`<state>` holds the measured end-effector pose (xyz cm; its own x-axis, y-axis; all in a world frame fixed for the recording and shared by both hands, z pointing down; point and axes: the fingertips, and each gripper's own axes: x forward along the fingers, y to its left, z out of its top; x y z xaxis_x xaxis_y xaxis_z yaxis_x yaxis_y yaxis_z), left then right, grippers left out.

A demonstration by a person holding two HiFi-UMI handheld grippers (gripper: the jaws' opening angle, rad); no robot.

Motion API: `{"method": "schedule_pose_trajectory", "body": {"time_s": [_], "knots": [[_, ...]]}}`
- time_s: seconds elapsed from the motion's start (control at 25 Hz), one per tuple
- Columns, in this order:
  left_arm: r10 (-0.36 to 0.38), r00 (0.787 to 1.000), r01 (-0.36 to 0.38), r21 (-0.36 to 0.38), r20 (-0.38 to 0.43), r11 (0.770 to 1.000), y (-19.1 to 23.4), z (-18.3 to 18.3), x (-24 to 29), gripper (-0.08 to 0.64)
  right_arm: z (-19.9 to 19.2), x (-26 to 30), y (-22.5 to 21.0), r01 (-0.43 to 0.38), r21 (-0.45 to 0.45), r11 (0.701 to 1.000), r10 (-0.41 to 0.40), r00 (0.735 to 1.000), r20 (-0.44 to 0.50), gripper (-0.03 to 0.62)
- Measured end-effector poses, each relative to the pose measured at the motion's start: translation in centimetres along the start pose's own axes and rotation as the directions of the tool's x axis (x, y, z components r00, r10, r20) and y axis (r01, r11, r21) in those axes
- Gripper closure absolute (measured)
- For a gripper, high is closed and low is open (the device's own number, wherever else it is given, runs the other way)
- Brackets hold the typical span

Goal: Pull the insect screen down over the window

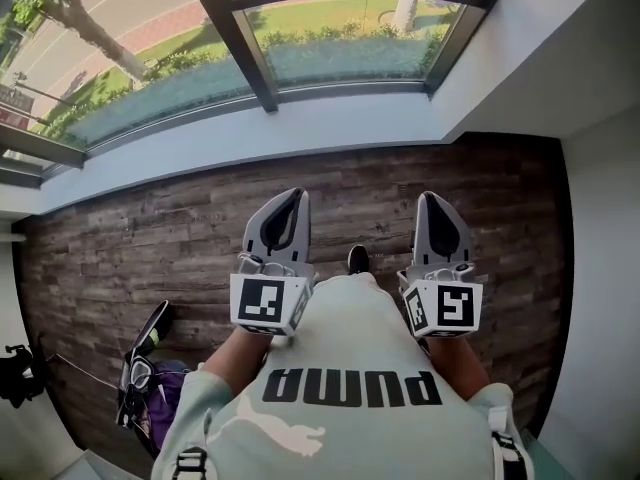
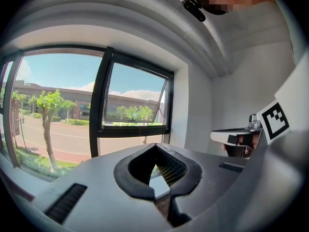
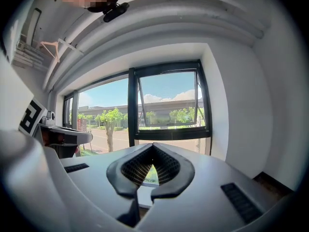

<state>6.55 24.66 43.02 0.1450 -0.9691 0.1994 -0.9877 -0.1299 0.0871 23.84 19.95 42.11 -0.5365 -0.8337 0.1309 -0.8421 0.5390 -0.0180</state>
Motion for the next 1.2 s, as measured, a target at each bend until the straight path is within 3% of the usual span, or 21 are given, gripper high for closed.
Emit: {"method": "schedule_pose_trajectory", "body": {"time_s": [0.16, 0.56, 0.8, 1.2], "knots": [[-0.049, 0.999, 0.049, 0.013, -0.004, 0.999, 1.7, -1.0, -4.5, 0.548, -0.4, -2.8, 5.0, 0.046, 0.018, 0.999, -0.047, 0.999, 0.017, 0.584], [-0.068, 0.998, 0.067, 0.057, 0.011, 0.996, 7.5, -3.8, -13.4, 0.548, -4.5, -7.8, 15.6, 0.113, 0.02, 0.993, -0.112, 0.993, -0.037, 0.584], [-0.061, 0.998, 0.063, 0.053, -0.025, 0.997, 10.2, -7.3, -15.6, 0.548, -6.1, -8.4, 19.3, 0.106, 0.028, 0.994, -0.104, 0.993, -0.062, 0.586], [-0.041, 0.999, 0.041, 0.054, 0.001, 0.998, 12.2, -7.3, -18.1, 0.548, -7.0, -8.7, 22.5, 0.087, 0.052, 0.995, -0.083, 0.993, -0.08, 0.588]]}}
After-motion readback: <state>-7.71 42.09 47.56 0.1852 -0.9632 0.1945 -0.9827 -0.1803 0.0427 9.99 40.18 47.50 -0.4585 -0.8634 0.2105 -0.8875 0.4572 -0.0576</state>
